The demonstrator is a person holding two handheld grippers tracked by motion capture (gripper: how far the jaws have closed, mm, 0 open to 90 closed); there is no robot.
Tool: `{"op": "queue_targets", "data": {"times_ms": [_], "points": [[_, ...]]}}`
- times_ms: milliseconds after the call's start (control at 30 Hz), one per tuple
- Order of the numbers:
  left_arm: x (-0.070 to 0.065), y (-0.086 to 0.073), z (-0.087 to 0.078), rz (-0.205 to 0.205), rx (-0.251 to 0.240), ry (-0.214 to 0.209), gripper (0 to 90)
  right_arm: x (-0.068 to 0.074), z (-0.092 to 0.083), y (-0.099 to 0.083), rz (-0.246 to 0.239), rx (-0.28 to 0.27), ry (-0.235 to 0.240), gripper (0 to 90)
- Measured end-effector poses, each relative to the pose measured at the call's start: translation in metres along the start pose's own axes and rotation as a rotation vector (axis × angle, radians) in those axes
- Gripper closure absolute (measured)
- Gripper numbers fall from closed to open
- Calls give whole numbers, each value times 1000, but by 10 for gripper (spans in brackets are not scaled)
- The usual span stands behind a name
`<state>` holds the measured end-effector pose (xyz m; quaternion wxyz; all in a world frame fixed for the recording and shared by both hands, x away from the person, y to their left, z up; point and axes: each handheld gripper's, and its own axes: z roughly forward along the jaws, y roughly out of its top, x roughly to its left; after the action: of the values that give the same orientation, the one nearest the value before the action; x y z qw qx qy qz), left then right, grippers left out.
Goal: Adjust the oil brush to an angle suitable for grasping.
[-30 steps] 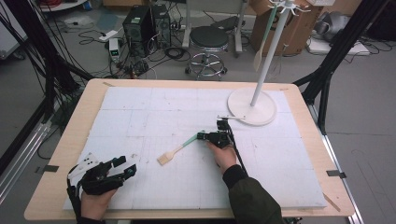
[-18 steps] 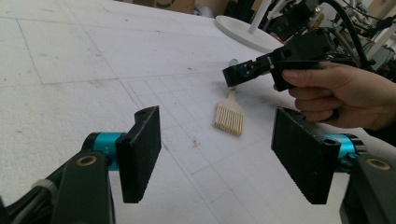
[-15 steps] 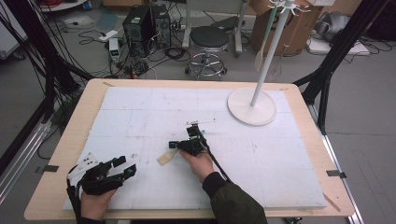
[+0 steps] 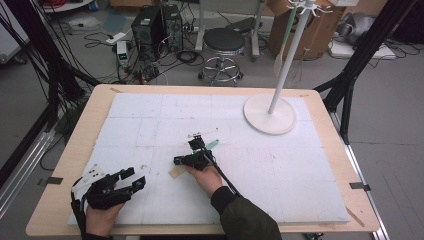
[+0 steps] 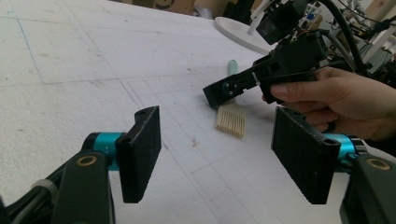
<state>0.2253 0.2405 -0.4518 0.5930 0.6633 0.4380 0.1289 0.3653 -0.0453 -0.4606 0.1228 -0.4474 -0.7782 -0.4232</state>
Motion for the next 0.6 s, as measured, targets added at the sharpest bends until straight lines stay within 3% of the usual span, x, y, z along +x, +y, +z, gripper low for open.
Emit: {"op": "queue_targets", "data": {"times_ms": [133, 300, 600], "points": [[0, 0, -1, 1, -2, 1, 337, -3, -3, -3, 44, 13, 21, 900], [0, 0, -1, -2, -4, 3, 337, -4, -10, -7, 58, 40, 16, 900], [-1, 0, 0, -1, 4, 10, 337, -10, -36, -18, 39, 105, -14, 900]]}}
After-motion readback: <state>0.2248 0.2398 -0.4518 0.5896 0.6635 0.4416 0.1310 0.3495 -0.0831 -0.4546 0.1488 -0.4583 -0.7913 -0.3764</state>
